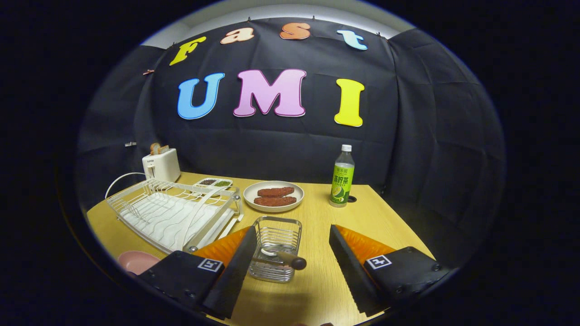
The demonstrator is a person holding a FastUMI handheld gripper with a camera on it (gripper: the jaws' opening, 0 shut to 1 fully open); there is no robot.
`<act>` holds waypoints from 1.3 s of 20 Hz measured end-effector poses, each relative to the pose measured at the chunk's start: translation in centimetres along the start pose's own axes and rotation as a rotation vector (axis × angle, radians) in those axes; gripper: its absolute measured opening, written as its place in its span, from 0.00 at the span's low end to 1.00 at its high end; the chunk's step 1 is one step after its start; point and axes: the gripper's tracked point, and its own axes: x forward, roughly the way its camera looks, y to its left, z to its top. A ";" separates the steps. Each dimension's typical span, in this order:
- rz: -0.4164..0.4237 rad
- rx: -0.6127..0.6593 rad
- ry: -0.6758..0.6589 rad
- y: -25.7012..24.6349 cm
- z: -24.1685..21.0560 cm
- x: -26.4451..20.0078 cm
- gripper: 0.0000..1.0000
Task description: Take the plate from the dish rack, then take the spoon from the basket and place it into the plate.
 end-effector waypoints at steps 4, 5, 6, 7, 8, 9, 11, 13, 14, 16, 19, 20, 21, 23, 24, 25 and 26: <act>0.007 0.066 -0.007 -0.4 -0.9 2.2 0.97; 0.005 0.075 -0.017 -0.6 -0.9 2.6 0.94; 0.003 0.078 -0.030 -0.8 -0.8 2.8 0.83; 0.001 0.076 -0.041 -0.9 -0.8 3.0 0.77; 0.002 0.075 -0.047 -0.9 -0.7 3.0 0.67; 0.004 0.075 -0.051 -0.8 -0.8 3.0 0.62; 0.019 0.070 -0.064 -0.3 -0.7 2.8 0.56; 0.021 0.046 -0.094 0.0 -0.1 2.4 0.56; 0.014 0.038 -0.109 0.1 0.2 2.7 0.47; 0.019 0.027 -0.124 0.5 0.0 2.7 0.29; 0.038 0.043 -0.134 1.4 0.5 2.7 0.26; 0.044 0.055 -0.131 1.7 0.5 2.9 0.24; 0.051 0.053 -0.125 1.8 0.6 2.8 0.23; 0.078 0.044 -0.114 2.3 0.8 3.0 0.21; 0.087 0.043 -0.108 2.5 1.2 3.1 0.21; 0.095 0.049 -0.106 2.5 1.7 3.0 0.21; 0.097 0.053 -0.109 2.5 2.3 3.0 0.21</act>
